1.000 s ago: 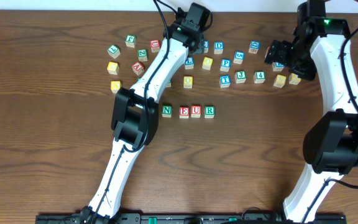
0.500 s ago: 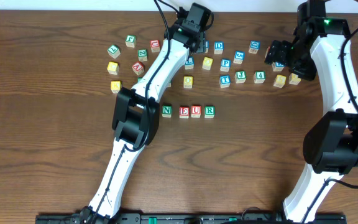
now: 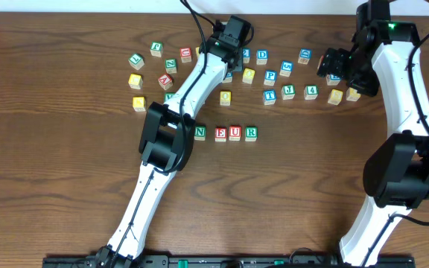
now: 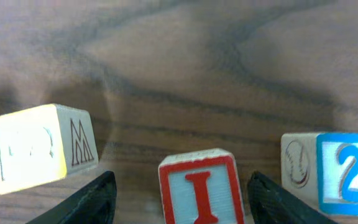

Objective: Spell out NEURIPS
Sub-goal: 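Lower the left gripper around the red I block and close it, then lift the red I block with the left gripper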

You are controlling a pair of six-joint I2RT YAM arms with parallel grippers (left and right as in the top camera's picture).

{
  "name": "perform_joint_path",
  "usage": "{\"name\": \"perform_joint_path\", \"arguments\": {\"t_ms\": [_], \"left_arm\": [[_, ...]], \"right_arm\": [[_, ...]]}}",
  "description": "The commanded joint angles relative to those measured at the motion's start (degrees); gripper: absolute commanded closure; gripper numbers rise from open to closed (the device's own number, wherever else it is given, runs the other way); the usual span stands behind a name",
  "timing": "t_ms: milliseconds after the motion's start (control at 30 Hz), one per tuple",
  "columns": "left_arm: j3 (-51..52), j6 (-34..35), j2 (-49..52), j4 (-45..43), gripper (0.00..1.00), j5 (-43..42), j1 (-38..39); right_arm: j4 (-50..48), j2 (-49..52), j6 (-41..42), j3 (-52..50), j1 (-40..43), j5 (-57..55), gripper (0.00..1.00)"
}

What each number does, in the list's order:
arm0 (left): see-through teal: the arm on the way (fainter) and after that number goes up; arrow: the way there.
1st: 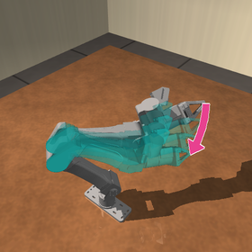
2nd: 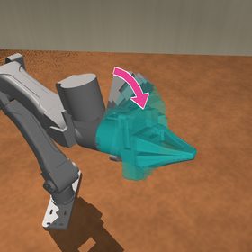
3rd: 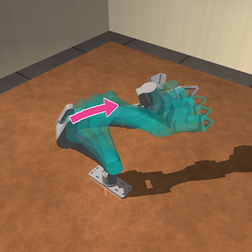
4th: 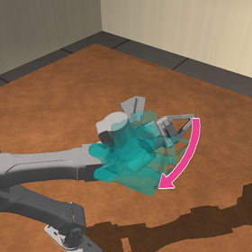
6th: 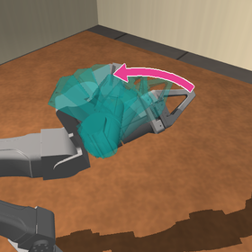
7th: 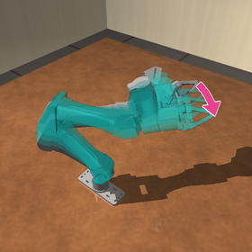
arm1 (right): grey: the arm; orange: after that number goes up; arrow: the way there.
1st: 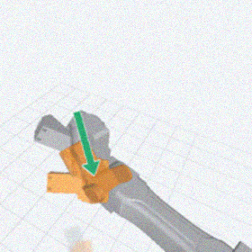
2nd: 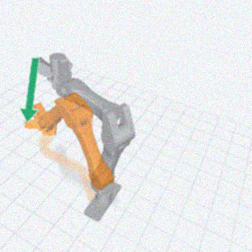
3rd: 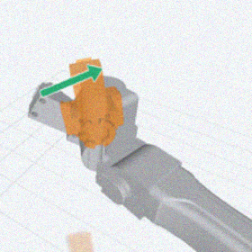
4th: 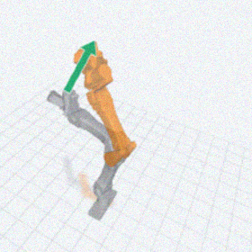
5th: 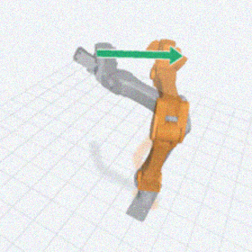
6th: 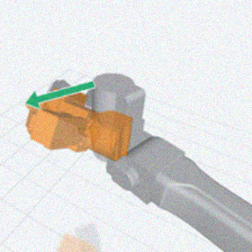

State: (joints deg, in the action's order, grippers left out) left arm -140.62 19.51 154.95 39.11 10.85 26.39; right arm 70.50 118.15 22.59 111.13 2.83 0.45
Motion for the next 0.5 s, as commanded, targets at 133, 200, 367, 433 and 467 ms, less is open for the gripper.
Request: {"name": "perform_joint_path", "arguments": {"t_ms": [133,200,367,433,467], "left_arm": [[-0.6,-0.2,0.3,-1.5,0.37,0.3,-0.3],[-0.6,-0.2,0.3,-1.5,0.40,0.3,-0.3],[-0.6,-0.2,0.2,-1.5,0.47,0.3,-0.3],[-0.6,-0.3,0.2,-1.5,0.51,0.3,-0.3],[-0.6,-0.4,0.1,-1.5,0.53,0.3,-0.3]], "right_arm": [[0.0,0.4,0.7,-0.2,-0.4,-0.1,0.01],[0.0,0.4,0.7,-0.2,-0.5,-0.1,0.01],[0.0,0.4,0.7,-0.2,-0.5,-0.1,0.01],[0.0,0.4,0.7,-0.2,-0.4,-0.1,0.01],[0.0,0.4,0.7,-0.2,-0.4,-0.1,0.01]]}}
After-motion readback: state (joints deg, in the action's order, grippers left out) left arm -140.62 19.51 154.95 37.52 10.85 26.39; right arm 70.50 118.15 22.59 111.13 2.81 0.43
